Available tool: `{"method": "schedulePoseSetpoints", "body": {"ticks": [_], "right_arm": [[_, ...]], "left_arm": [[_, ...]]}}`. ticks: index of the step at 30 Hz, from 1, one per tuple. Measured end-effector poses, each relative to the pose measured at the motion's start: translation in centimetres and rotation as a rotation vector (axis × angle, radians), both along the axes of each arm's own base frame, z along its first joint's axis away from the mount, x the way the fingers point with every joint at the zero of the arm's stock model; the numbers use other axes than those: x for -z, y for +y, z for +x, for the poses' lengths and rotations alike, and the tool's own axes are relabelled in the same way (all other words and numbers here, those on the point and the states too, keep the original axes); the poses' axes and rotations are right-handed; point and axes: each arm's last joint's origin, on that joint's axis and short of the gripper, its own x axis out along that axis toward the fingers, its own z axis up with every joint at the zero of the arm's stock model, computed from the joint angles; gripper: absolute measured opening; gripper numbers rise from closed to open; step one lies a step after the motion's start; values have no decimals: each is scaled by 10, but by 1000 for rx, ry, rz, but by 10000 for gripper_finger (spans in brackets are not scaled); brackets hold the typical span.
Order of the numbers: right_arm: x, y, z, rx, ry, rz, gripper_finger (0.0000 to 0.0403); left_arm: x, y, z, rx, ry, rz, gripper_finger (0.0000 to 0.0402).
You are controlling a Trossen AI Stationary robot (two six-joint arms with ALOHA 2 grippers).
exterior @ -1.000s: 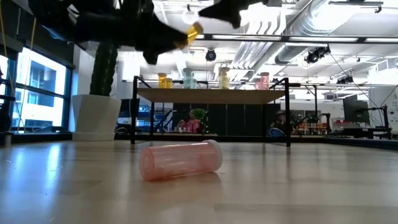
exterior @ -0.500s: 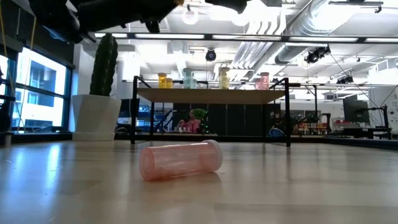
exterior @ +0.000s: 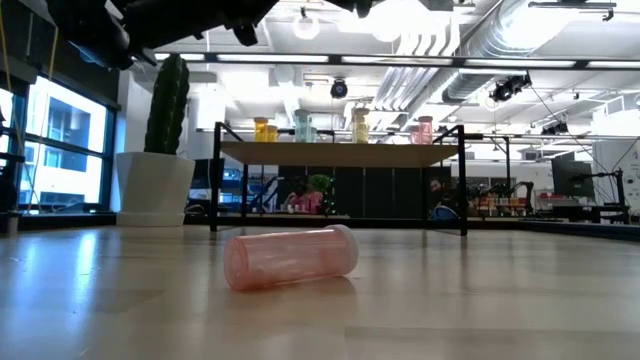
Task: Pick and place medicine bottles onto shelf by color
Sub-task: Put the orange pill bottle on the shelf
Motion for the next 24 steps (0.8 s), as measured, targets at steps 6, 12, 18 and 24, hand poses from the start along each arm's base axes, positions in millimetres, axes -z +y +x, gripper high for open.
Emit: {"method": "schedulePoseSetpoints", "body": {"ticks": [6, 12, 18, 24], "right_arm": [[5, 0, 9, -6, -32, -2, 240], [5, 1, 10, -32, -57, -18, 210], [2, 1, 10, -56, -82, -23, 169], [0, 1, 10, -54, -100, -22, 136]], "left_arm": [[0, 0, 0, -1, 0, 0, 92], [0, 0, 0, -1, 0, 0, 92], [0, 0, 0, -1, 0, 0, 92], [0, 0, 0, -2, 1, -1, 92]]}}
